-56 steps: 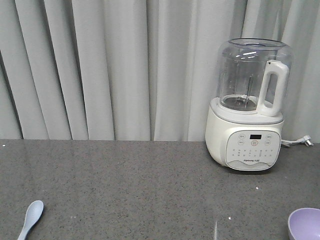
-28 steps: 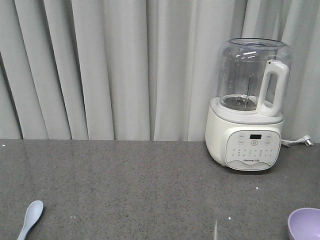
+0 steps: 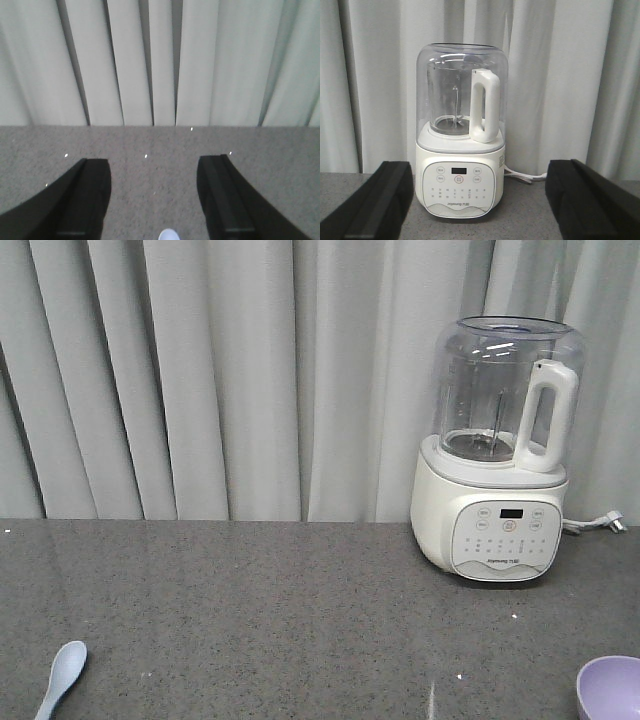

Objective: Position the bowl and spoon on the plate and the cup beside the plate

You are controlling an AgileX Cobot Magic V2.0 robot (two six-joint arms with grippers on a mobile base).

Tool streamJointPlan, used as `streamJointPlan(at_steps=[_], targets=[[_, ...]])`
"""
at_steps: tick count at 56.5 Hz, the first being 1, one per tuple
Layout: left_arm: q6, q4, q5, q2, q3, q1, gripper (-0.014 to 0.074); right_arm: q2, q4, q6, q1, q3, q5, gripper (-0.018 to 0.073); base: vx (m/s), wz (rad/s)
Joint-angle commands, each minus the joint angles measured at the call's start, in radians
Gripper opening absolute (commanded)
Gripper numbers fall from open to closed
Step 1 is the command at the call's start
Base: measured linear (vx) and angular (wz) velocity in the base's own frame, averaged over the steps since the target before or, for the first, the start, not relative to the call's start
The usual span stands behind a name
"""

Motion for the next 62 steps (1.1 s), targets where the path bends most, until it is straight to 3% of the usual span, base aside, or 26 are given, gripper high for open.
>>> streamJointPlan(at_steps=[1, 14, 24, 36, 62], targets=[[0.018, -0.008, 0.084, 0.086, -0.105, -0.007, 0.0512, 0.003, 0.004, -0.001, -0.003, -0.034, -0.091, 0.0573, 0.0, 0.0], [0.014, -0.03, 0.233, 0.397, -0.12, -0.007, 0.0512, 0.003, 0.003, -0.001, -0.003, -0.034, -0.086, 0.0568, 0.0, 0.0], [0.024, -0.088, 0.232, 0.543, -0.128, -0.021, 0.0512, 0.009, 0.003, -0.001, -0.003, -0.034, -0.083, 0.0568, 0.0, 0.0], [0.031, -0.086, 0.233, 0.635, -0.128, -0.075, 0.0512, 0.044, 0.003, -0.002, -0.003, -0.034, -0.083, 0.0568, 0.0, 0.0], [0.003, -0.087, 0.254, 0.733, -0.128, -0.076, 0.0484, 0.049, 0.003, -0.002, -0.003, -0.034, -0.083, 0.0568, 0.0, 0.0]])
